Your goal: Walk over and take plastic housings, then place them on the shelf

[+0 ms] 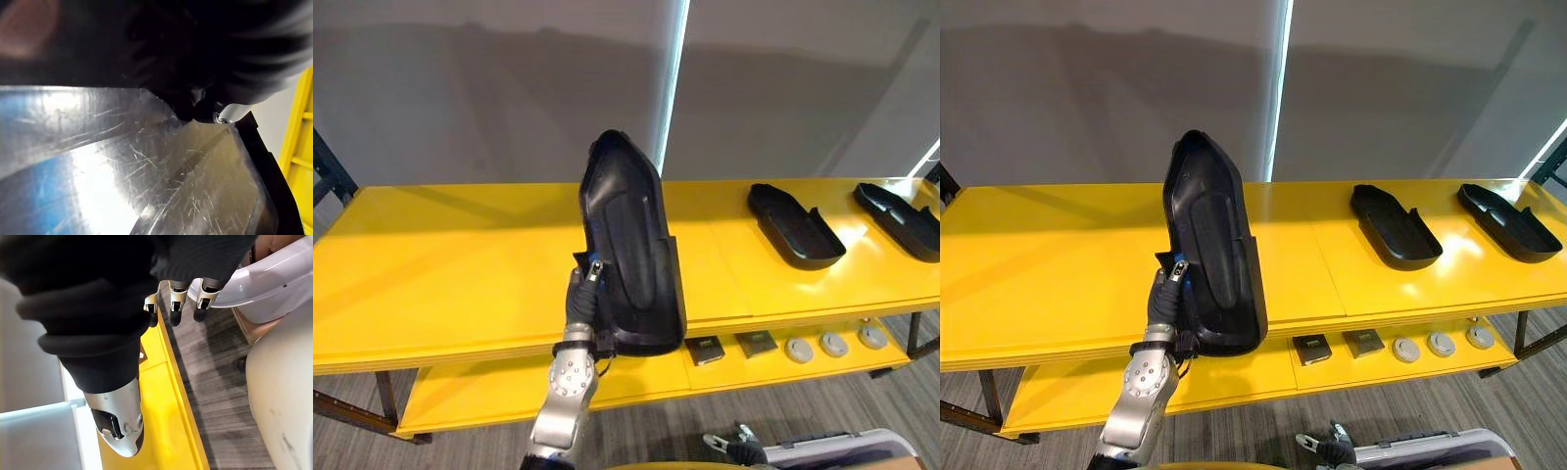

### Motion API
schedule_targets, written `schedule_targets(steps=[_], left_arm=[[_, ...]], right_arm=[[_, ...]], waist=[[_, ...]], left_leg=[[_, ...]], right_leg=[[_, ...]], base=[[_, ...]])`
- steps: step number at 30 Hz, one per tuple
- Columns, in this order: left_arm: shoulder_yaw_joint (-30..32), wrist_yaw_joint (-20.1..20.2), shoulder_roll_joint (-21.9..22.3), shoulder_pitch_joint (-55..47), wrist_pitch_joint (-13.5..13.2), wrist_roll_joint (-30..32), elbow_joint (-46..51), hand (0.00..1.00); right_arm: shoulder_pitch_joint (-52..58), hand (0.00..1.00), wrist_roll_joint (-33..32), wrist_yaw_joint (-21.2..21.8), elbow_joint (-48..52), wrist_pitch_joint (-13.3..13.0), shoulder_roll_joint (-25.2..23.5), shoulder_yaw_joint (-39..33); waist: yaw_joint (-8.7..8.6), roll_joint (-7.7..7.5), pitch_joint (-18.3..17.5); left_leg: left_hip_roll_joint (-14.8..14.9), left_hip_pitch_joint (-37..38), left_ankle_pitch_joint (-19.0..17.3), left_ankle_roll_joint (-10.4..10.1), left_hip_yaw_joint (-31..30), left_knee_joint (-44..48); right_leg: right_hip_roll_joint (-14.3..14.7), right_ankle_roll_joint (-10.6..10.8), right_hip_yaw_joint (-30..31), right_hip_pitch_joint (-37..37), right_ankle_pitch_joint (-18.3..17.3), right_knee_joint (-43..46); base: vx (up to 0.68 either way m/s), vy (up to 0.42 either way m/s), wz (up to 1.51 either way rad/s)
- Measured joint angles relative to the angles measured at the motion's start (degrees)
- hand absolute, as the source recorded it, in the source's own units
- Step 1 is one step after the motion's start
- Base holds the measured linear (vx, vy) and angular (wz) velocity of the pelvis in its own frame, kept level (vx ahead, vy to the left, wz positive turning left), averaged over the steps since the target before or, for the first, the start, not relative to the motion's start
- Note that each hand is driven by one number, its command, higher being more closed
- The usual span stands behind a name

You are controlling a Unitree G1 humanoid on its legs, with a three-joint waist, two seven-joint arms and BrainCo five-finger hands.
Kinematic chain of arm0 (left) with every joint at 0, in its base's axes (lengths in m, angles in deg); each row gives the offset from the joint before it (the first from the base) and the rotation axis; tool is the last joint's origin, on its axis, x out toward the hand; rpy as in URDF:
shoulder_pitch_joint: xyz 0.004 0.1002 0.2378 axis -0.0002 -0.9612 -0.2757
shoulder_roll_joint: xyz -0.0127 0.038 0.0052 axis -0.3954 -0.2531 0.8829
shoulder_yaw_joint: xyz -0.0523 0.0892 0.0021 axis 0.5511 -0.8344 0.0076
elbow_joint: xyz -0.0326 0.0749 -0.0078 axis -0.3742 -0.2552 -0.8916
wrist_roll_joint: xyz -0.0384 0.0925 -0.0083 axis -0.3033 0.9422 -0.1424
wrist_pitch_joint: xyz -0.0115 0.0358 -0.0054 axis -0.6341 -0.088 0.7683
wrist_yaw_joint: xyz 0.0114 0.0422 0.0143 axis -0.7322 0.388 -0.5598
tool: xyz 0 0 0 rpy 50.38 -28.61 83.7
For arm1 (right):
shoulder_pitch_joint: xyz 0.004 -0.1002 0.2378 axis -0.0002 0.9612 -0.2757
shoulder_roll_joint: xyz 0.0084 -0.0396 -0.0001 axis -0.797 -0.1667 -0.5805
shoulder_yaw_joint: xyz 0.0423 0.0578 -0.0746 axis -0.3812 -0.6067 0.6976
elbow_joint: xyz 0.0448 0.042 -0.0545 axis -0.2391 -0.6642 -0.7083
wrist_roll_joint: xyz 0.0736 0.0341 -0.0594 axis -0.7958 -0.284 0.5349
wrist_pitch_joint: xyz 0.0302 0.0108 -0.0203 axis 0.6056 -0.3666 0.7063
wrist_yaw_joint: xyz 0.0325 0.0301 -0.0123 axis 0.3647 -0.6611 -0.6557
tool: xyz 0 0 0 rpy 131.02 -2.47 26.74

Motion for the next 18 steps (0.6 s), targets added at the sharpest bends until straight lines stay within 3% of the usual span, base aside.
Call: schedule_targets(steps=[4, 9, 18], left_arm=[[2.5, -2.7, -0.2, 6.8, 1.3, -0.1, -9.5, 1.00], [4.7, -5.5, -0.8, 14.3, 3.4, -0.1, -18.4, 1.00], [9.7, -6.9, -2.7, 24.0, 6.1, 0.0, -30.9, 1.00]], right_arm=[[-0.5, 0.00, 0.7, 0.1, 0.1, 0.0, 0.1, 1.1], [-1.6, 0.00, 1.9, 0.1, 0.1, 0.1, 0.2, 2.9], [-2.7, 0.00, 2.0, 0.1, 0.1, 0.2, 0.2, 3.2]], waist=[[-1.58, 0.72, -0.9], [-3.01, 0.53, -1.0], [-5.12, 0.65, -0.8]], left_leg=[[-0.9, 2.0, 2.5, 0.1, 0.2, -4.1], [-1.2, 1.7, 3.3, 0.5, 0.2, -5.4], [-1.8, 1.2, 4.2, 0.5, 0.0, -6.5]], right_leg=[[0.0, 0.2, -0.1, 0.7, 0.9, -1.4], [-0.1, 0.4, 0.0, -0.3, 1.1, -1.4], [-0.4, 0.6, -0.1, -1.3, 1.3, -1.5]], base=[[0.00, -0.009, 0.00], [0.00, 0.000, 0.00], [0.00, 0.000, 0.00]])
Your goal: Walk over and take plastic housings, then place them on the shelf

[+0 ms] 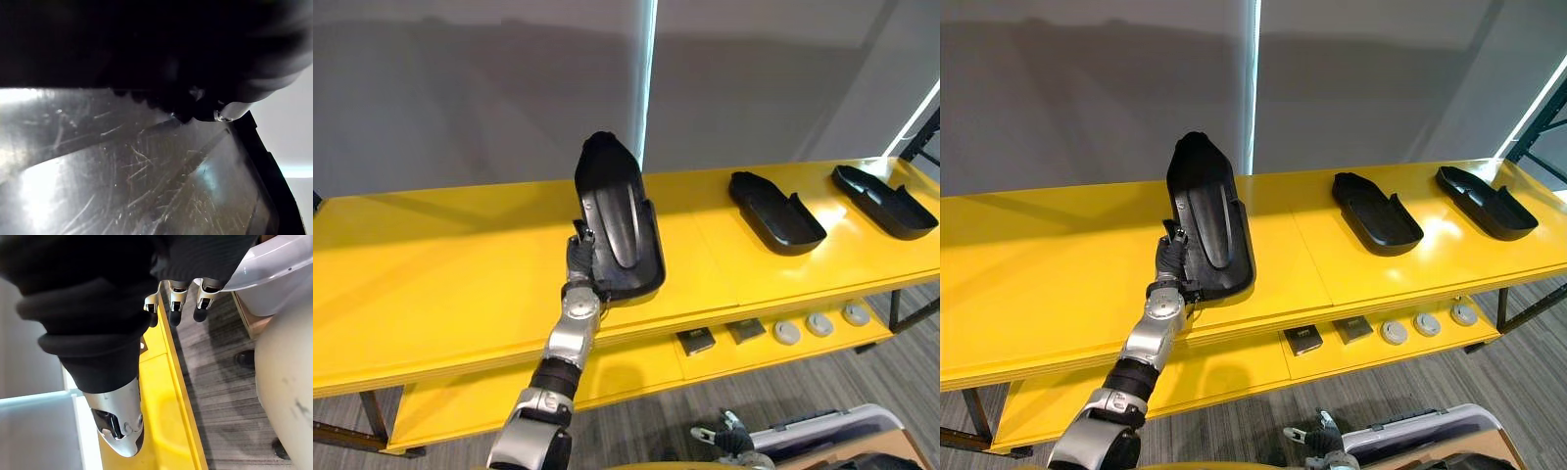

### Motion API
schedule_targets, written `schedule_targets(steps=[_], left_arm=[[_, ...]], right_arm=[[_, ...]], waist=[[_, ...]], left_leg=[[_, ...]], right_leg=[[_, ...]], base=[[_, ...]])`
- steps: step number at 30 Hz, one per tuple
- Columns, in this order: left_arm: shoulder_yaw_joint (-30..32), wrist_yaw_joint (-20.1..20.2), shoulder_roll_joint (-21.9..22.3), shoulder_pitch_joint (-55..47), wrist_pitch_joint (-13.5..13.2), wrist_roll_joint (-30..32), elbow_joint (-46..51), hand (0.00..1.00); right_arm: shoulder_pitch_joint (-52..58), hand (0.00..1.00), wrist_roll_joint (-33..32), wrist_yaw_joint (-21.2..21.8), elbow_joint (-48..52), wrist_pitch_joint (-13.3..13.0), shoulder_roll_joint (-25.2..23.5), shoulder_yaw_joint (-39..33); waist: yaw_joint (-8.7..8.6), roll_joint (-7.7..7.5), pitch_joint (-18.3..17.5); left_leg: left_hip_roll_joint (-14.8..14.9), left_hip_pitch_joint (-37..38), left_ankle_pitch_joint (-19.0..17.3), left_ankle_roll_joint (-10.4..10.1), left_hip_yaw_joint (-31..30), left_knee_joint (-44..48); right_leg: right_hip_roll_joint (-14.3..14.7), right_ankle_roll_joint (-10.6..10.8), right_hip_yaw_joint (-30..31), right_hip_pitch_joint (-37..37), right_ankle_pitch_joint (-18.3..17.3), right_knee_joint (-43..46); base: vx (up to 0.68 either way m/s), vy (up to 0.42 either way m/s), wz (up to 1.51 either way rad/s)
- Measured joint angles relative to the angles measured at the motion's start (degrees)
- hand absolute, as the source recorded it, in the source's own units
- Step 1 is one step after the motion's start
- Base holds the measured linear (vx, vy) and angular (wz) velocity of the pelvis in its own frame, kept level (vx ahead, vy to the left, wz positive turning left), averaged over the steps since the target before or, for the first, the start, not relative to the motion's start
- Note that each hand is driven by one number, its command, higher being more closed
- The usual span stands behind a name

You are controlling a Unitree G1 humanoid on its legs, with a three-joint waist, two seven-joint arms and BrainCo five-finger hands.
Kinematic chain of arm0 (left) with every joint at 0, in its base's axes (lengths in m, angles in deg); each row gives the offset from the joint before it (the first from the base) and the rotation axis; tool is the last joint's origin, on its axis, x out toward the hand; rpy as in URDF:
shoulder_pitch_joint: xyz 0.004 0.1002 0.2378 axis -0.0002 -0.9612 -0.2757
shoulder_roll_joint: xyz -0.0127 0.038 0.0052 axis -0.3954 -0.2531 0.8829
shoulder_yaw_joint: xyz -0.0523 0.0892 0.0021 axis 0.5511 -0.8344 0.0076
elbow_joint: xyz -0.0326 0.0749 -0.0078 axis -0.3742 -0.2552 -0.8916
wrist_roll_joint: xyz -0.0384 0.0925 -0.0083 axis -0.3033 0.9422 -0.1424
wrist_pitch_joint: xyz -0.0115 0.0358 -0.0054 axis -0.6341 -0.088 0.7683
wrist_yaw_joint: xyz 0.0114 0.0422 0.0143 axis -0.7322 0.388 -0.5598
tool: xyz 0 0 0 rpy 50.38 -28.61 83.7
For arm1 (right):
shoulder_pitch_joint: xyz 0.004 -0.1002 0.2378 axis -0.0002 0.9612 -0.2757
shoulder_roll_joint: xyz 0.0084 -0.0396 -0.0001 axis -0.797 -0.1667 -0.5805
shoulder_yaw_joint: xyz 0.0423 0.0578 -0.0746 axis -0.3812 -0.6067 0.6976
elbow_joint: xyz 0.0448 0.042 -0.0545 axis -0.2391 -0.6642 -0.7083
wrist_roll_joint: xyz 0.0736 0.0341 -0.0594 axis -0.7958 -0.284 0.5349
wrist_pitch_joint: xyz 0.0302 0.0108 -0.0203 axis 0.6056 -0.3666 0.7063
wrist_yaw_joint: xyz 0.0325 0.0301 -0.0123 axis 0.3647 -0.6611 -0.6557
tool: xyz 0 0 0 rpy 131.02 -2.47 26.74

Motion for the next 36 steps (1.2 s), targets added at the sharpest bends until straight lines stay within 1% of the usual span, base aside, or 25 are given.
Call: schedule_targets(steps=[1, 2, 3, 6, 10, 13, 20, 29, 30, 32, 33, 36], left_arm=[[0.3, 0.0, 0.0, 0.2, 0.1, 0.0, -0.3, 1.00], [1.1, -0.1, 0.0, 0.2, 0.4, 0.1, -0.6, 0.00], [1.5, -0.2, -0.3, 0.3, 0.9, 0.8, -1.0, 0.00], [3.1, -0.9, -0.4, 2.0, 1.7, 1.6, -4.3, 0.00], [5.2, -1.1, -0.4, 4.8, 2.3, 2.4, -5.9, 0.00], [5.8, -1.2, -0.4, 5.3, 2.3, 3.1, -6.5, 0.00], [7.7, -1.4, -0.3, 5.4, 2.4, 3.7, -6.5, 0.00], [7.9, -3.4, -0.3, 5.6, 2.6, 4.7, -6.4, 0.00], [7.8, -3.5, -0.3, 5.6, 2.8, 6.0, -6.0, 0.00], [7.0, -3.5, -0.3, 5.3, 4.3, 10.1, -3.1, 0.00], [6.8, -3.5, -0.4, 5.0, 4.5, 12.9, -0.3, 0.00], [6.2, -3.5, -0.6, 4.1, 4.6, 17.1, 4.7, 0.00]], right_arm=[[0.0, 0.00, 0.0, 0.0, 0.0, 0.0, 0.0, 0.0], [0.0, 0.00, 0.0, 0.0, 0.0, 0.0, 0.0, -0.1], [0.0, 0.00, 0.0, 0.0, 0.0, 0.0, 0.0, -0.1], [0.0, 0.00, 0.0, 0.0, 0.0, -0.1, 0.1, -0.1], [-0.5, 0.00, 0.0, 0.0, -0.1, -0.2, 0.3, -0.2], [-0.7, 0.00, 0.0, 0.0, -0.2, -0.3, 0.5, -0.3], [-1.2, 0.00, -0.1, 0.0, -1.1, -0.3, 0.6, -0.3], [-1.5, 0.00, -0.1, 0.3, -1.2, -0.3, 0.8, -0.2], [-1.5, 0.00, -0.2, 0.3, -1.2, -0.3, 0.8, -0.1], [-1.6, 0.00, -0.3, 0.5, -1.2, -0.3, 0.8, -0.1], [-1.8, 0.00, -0.6, 0.8, -1.2, -0.3, 0.8, -0.1], [-1.9, 0.00, -0.7, 1.0, -1.2, -0.4, 0.8, 0.0]], waist=[[-0.17, -0.01, 0.1], [-0.62, -0.01, 0.1], [-0.95, 0.02, 0.2], [-1.01, 0.09, 0.7], [-1.11, 0.17, 2.0], [-1.20, 0.41, 2.1], [-1.26, 0.45, 2.2], [-1.24, 0.56, 2.7], [-1.22, 0.59, 2.7], [-1.15, 0.55, 3.0], [-1.10, 0.48, 3.6], [-1.06, 0.51, 3.7]], left_leg=[[0.0, 0.0, 0.0, 0.0, 0.0, 0.0], [0.0, 0.0, 0.0, 0.0, 0.0, 0.0], [-0.1, 0.0, 0.0, 0.0, -0.1, 0.0], [-0.1, 0.0, 0.0, 0.1, -0.1, 0.0], [-0.1, 0.0, 0.2, 0.1, -0.1, 0.0], [-0.1, 0.0, 0.2, 0.1, -0.1, 0.0], [-0.1, 0.2, 0.2, 0.1, -0.1, 0.0], [-0.1, 0.3, 0.2, 0.1, -0.2, 0.0], [-0.2, 0.3, 0.2, 0.1, -0.2, 0.0], [-0.2, 0.4, 0.2, 0.1, -0.4, 0.0], [-0.2, 0.5, 0.2, 0.1, -0.6, 0.0], [-0.2, 0.6, 0.2, 0.2, -0.7, 0.0]], right_leg=[[0.0, 0.0, 0.0, 0.0, 0.0, 0.0], [0.0, 0.0, 0.0, 0.0, 0.0, 0.0], [0.0, 0.0, 0.0, 0.0, 0.0, 0.0], [0.0, 0.0, 0.0, 0.0, 0.1, 0.0], [0.0, -0.1, 0.1, 0.0, 0.4, -0.2], [0.0, -0.1, 0.1, 0.0, 0.4, -0.2], [0.0, -0.1, 0.2, 0.1, 0.4, -0.3], [0.0, -0.1, 0.2, 0.2, 0.4, -0.3], [0.0, -0.1, 0.2, 0.2, 0.4, -0.2], [0.0, -0.1, 0.1, 0.3, 0.4, -0.2], [0.0, -0.1, 0.0, 0.6, 0.4, -0.2], [0.0, -0.1, -0.1, 0.7, 0.4, -0.2]], base=[[-0.03, -0.005, 0.00], [-0.04, -0.009, 0.01], [-0.05, -0.013, 0.00], [-0.05, -0.014, 0.00], [-0.07, -0.014, 0.00], [-0.05, -0.015, -0.01], [-0.01, -0.006, 0.00], [0.00, 0.000, 0.00], [0.00, 0.000, 0.00], [0.00, 0.000, 0.02], [0.00, 0.000, 0.04], [0.00, 0.000, 0.02]])
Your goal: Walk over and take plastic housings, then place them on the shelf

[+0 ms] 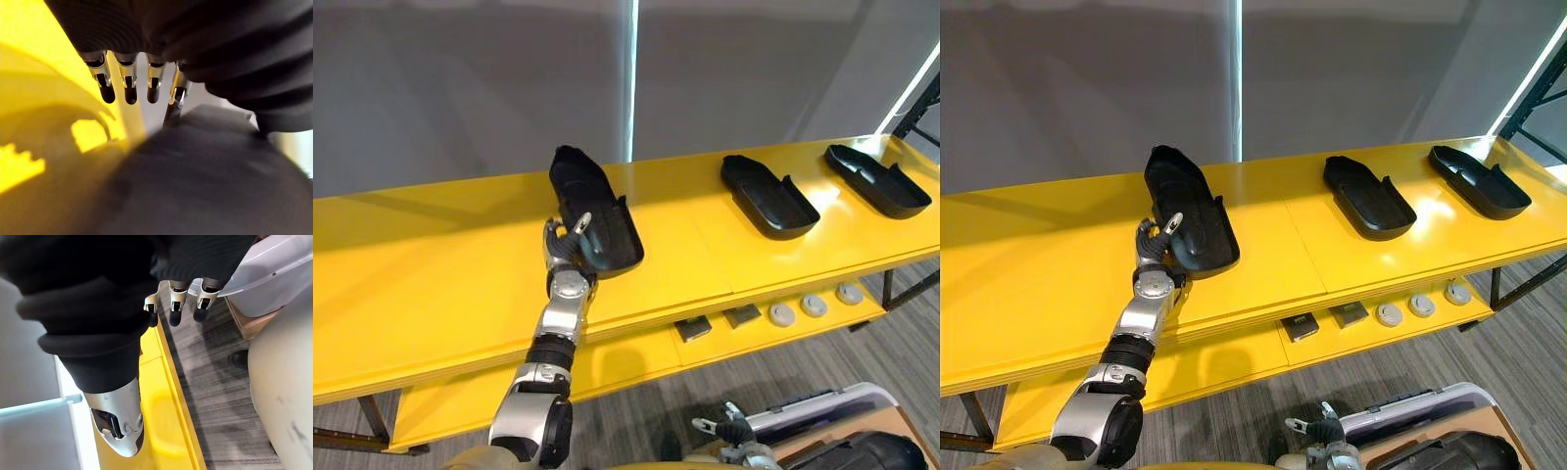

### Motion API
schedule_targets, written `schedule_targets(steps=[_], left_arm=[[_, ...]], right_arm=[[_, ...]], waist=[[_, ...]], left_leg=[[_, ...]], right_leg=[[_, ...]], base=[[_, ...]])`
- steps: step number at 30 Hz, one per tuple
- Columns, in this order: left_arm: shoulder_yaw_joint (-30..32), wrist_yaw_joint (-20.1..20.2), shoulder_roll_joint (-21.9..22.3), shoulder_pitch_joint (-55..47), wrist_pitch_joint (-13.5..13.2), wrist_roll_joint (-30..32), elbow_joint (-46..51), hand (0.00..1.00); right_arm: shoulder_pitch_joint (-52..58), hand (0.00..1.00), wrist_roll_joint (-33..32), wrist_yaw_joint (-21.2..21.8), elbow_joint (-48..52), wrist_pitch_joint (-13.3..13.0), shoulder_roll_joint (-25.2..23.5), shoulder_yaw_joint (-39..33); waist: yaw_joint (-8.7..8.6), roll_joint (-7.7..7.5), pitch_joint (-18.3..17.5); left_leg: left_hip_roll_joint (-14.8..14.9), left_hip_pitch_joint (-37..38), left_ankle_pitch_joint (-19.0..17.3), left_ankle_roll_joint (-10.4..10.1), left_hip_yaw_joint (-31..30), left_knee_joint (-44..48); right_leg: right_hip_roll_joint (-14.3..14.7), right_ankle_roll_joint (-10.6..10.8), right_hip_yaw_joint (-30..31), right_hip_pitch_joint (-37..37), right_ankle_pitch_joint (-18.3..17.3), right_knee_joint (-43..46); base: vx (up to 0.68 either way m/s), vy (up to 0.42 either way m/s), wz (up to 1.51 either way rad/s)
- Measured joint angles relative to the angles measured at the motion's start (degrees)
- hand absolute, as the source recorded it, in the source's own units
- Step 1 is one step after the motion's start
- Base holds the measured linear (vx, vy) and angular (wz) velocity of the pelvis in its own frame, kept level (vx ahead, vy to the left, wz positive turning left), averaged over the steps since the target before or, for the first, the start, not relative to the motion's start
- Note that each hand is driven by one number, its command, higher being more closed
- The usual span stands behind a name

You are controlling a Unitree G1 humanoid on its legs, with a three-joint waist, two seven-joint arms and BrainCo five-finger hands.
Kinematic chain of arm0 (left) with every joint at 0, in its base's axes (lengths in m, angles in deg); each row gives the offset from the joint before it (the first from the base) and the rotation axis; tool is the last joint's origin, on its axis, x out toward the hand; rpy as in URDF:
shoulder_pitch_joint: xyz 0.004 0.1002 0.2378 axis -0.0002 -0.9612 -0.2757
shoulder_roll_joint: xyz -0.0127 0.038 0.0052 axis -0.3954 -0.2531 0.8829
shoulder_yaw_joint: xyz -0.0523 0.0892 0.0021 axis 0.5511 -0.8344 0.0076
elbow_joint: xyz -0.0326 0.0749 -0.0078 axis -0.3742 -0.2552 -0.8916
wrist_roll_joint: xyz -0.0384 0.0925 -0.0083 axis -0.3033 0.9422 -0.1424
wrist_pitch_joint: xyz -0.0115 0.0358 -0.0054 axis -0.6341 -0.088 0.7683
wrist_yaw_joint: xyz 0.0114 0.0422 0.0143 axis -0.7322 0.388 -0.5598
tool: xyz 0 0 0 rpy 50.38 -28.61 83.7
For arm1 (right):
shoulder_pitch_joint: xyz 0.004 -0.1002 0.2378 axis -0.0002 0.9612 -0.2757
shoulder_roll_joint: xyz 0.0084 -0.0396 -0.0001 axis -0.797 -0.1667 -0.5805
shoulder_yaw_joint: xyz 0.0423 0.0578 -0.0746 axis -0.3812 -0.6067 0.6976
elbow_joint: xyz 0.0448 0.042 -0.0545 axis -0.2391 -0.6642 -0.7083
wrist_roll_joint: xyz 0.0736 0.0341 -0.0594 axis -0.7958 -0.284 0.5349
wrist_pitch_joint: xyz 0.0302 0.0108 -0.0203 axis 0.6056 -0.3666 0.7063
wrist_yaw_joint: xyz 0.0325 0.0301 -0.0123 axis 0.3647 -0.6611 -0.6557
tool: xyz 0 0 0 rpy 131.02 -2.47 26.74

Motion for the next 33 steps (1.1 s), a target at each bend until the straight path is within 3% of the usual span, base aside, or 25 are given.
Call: schedule_targets(steps=[4, 10, 15, 16, 22, 28, 33], left_arm=[[-1.3, -0.4, 0.2, -2.3, 0.0, 2.9, 7.1, 0.00], [-2.5, -2.2, 4.2, -5.5, -0.1, 3.3, 15.0, 0.00], [-8.6, -2.1, 6.2, -10.2, -1.8, 3.4, 25.0, 0.00], [-11.0, -1.2, 5.5, -11.9, -2.8, 4.2, 27.7, 1.00], [-19.7, 4.2, 2.9, -21.9, -8.1, 8.9, 33.9, 1.00], [-21.9, 8.7, 2.7, -27.2, -9.9, 9.0, 32.8, 1.00], [-23.8, 10.3, 2.6, -27.2, -10.0, 9.0, 24.1, 1.00]], right_arm=[[0.0, 0.00, 0.0, 0.1, 0.0, -0.1, 0.1, 0.6], [0.3, 0.00, 0.0, 0.1, 0.1, -0.3, 0.5, 1.3], [1.0, 0.00, -0.4, 0.1, 0.4, -0.2, 0.5, 1.3], [1.0, 0.00, -0.5, 0.1, 0.4, -0.2, 0.5, 1.3], [2.0, 0.00, -1.5, 0.1, 0.6, -0.9, 0.4, 1.1], [2.2, 0.00, -1.4, 0.1, 0.7, -1.3, 0.4, 1.1], [2.4, 0.00, -1.4, 0.0, 0.7, -1.3, 0.5, 1.1]], waist=[[0.04, 0.00, 0.0], [0.39, 0.00, 0.0], [1.88, 0.07, -0.1], [1.98, 0.08, -0.1], [3.30, 0.16, -0.2], [3.39, 0.19, -0.3], [3.33, 0.81, -1.5]], left_leg=[[0.0, 0.3, 0.0, 0.0, -0.2, 0.0], [-0.1, -0.2, 0.0, 0.0, -1.0, 0.0], [-0.1, -0.2, 0.0, 0.0, -1.1, 0.2], [0.0, -0.2, 0.0, 0.0, -1.1, 0.2], [0.0, -0.2, -0.1, -0.1, -0.9, 0.2], [0.0, 0.0, 0.0, 0.0, -0.5, 0.0], [0.0, 0.7, 0.0, 0.0, 0.4, -0.3]], right_leg=[[-0.1, 0.0, -0.1, 0.3, 0.0, 0.0], [-0.4, 0.0, -1.0, 0.5, 0.0, 0.2], [-0.4, 0.0, -1.1, 0.6, 0.0, 0.2], [-0.4, 0.0, -1.2, 0.7, 0.0, 0.2], [-0.4, 0.0, -1.1, 0.6, 0.0, 0.2], [-0.4, 0.0, -1.2, 0.7, 0.0, 0.2], [-0.3, 0.2, -0.7, 1.0, -0.1, 0.0]], base=[[0.00, 0.000, 0.02], [-0.03, -0.004, 0.09], [-0.05, -0.010, 0.03], [-0.02, -0.009, 0.04], [-0.03, -0.009, -0.01], [-0.02, -0.006, 0.00], [-0.02, -0.005, -0.06]])
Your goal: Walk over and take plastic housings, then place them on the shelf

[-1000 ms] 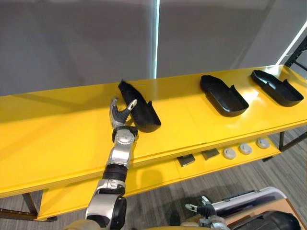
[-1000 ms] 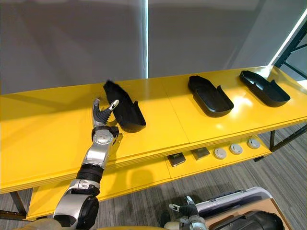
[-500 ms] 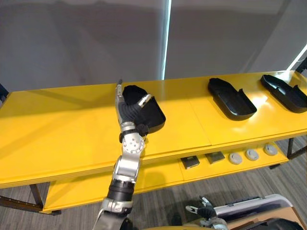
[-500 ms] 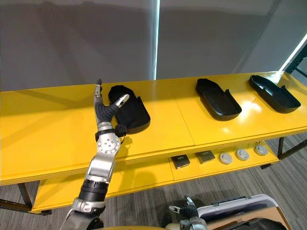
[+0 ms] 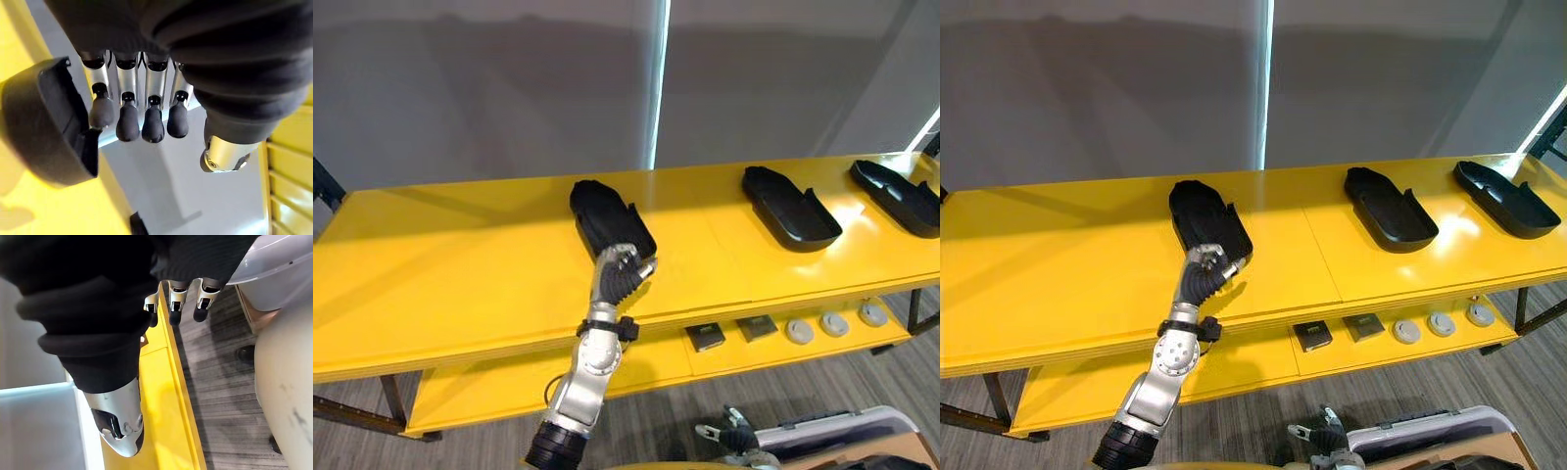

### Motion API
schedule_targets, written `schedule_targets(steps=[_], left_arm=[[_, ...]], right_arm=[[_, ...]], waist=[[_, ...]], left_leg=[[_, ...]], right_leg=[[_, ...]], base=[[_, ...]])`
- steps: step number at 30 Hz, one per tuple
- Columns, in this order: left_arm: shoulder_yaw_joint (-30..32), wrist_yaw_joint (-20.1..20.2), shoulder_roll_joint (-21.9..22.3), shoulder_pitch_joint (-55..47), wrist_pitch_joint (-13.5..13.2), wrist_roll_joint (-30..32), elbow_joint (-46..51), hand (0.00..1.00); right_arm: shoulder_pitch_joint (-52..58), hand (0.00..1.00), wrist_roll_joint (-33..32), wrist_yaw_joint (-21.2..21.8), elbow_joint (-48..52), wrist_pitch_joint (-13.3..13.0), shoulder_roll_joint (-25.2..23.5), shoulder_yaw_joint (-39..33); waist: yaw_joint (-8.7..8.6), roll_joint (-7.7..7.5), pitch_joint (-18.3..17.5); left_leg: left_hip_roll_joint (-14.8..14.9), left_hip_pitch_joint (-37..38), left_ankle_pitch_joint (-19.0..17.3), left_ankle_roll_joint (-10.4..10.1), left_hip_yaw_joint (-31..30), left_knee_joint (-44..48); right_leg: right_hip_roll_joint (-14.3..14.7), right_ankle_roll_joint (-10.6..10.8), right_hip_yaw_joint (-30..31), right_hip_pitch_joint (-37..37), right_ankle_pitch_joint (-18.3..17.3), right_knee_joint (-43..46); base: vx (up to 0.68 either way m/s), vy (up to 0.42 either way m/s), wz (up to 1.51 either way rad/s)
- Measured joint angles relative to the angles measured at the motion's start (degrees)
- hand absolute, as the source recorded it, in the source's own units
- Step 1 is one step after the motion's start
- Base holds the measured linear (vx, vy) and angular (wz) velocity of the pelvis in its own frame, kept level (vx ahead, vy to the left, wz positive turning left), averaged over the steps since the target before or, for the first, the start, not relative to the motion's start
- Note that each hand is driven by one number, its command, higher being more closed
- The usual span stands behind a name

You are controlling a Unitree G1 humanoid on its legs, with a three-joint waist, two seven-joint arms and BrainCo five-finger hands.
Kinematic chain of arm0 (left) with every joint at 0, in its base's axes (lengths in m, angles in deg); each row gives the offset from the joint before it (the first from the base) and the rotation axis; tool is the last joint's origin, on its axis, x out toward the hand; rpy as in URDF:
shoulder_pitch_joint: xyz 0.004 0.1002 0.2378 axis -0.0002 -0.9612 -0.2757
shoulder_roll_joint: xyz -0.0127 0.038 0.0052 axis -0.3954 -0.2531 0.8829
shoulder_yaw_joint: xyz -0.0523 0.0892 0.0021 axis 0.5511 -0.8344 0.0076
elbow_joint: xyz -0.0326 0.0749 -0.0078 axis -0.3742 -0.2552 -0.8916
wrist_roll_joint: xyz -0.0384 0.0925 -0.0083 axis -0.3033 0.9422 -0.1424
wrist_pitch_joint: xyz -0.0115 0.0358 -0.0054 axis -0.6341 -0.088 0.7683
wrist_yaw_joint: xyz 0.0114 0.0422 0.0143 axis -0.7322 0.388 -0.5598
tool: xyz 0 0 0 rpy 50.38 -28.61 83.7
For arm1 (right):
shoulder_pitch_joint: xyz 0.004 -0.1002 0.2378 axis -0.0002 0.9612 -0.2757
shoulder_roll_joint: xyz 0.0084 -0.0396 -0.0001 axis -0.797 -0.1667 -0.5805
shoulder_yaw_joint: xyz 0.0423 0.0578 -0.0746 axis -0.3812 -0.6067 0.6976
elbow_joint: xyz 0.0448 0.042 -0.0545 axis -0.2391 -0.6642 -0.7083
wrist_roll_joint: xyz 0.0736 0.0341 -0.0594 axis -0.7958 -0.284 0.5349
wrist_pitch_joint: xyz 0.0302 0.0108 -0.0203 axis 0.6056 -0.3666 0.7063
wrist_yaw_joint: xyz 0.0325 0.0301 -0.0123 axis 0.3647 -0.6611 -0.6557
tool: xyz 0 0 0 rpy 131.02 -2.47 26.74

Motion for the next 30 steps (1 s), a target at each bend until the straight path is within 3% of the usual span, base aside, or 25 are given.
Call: schedule_targets(steps=[10, 30], left_arm=[[-0.2, 1.1, -0.4, 3.4, 0.9, 0.1, -13.1, 1.00], [7.6, -2.2, -2.7, 11.3, 4.0, 2.1, -19.4, 1.00]], right_arm=[[0.0, 0.00, 0.1, -0.1, 0.0, 0.0, 0.0, 0.0], [-1.0, 0.00, 1.0, -0.3, -0.7, 0.1, -0.5, 0.1]], waist=[[-0.21, -0.22, -0.1], [-2.09, -1.31, 0.0]], left_leg=[[0.3, -0.3, -0.1, -0.1, 1.0, -0.2], [0.2, -1.4, -0.1, -0.1, 2.0, -0.2]], right_leg=[[0.4, 0.2, 1.0, -0.9, -0.2, 0.0], [0.6, -0.1, 2.6, -2.8, 0.1, -0.1]], base=[[-0.02, -0.013, -0.06], [-0.02, -0.013, -0.04]])
